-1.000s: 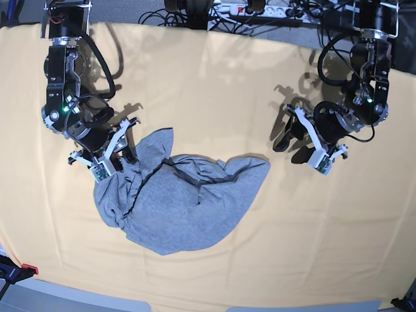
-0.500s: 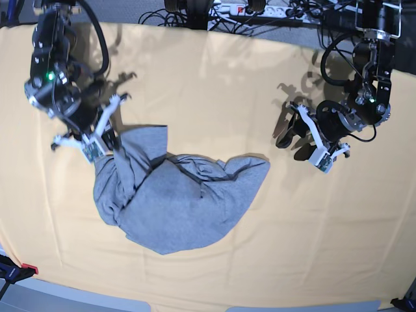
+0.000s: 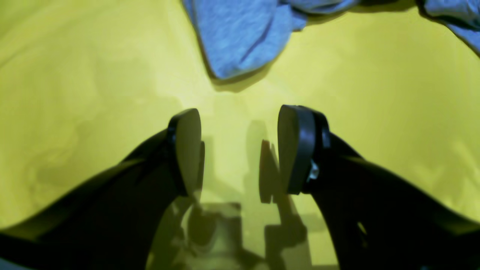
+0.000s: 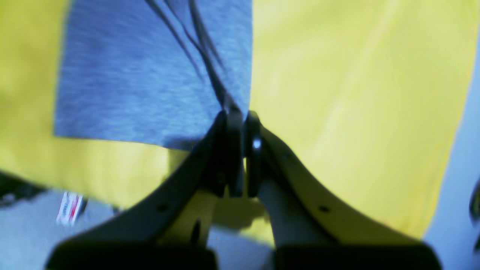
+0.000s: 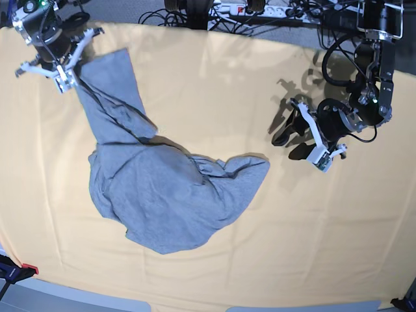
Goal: Layout the t-shirt on the table in an organized manner, then fold the t-shirt properly
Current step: 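Grasp a shirt edge with the right gripper and pull it away, then reach the left gripper into the shirt bundle and grasp cloth, then stretch the shirt between both grippers, pulling them apart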
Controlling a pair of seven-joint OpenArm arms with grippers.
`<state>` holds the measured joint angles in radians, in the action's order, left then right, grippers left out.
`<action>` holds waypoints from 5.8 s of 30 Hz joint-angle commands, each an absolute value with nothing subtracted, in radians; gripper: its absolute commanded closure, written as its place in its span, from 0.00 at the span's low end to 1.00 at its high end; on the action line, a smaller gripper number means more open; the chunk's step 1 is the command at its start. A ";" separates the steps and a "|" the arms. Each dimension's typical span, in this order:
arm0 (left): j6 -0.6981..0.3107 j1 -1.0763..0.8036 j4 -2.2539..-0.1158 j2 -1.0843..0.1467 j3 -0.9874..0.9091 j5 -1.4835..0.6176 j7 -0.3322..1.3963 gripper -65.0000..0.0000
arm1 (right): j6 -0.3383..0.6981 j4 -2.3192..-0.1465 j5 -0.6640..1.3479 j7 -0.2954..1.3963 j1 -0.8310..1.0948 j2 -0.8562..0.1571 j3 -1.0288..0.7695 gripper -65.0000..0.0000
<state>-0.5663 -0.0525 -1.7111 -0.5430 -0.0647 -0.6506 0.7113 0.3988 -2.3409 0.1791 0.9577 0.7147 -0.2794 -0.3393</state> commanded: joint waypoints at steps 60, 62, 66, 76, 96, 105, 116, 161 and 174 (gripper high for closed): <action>-0.698 0.445 -1.164 -0.114 0.360 -0.588 0.710 1.00 | 0.233 -2.356 0.097 0.827 0.770 -0.280 -0.543 1.00; -0.698 0.471 -1.178 -0.136 0.360 -0.665 0.791 1.00 | 0.255 -2.356 0.097 0.794 0.769 -0.280 -0.543 1.00; -0.698 0.548 -1.266 -0.186 0.360 -0.950 1.082 1.00 | 0.279 -2.356 0.098 0.760 0.764 -0.281 -0.543 1.00; -0.698 0.704 -1.380 -0.419 0.360 -1.322 1.370 1.00 | 0.369 -2.356 0.109 0.760 0.748 -0.323 -0.543 1.00; -0.698 0.688 -1.388 -0.759 0.706 -1.484 1.396 1.00 | 0.498 -2.356 0.239 0.792 0.750 -0.382 -0.543 1.00; -0.698 0.709 -1.385 -0.714 0.682 -1.149 1.128 1.00 | 0.440 -2.356 0.290 0.691 0.607 -0.385 -0.543 1.00; -0.553 0.710 -1.358 -0.561 0.678 -0.607 0.799 0.57 | 0.506 -2.024 0.370 0.692 0.369 -0.385 -0.537 1.00; -0.698 0.458 -1.406 -0.670 0.560 -0.865 1.047 1.00 | 0.661 -2.052 0.758 0.998 0.305 -0.493 -0.538 0.47; -0.698 0.542 -1.495 -0.673 0.559 -1.121 1.179 1.00 | 0.678 -1.762 0.762 0.859 0.202 -0.493 -0.537 0.47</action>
<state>-0.6933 0.5228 -1.4834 -0.6628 0.5690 -1.1046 1.1793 0.6762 -1.7466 0.7536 0.8730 0.2089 -0.4736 -0.5301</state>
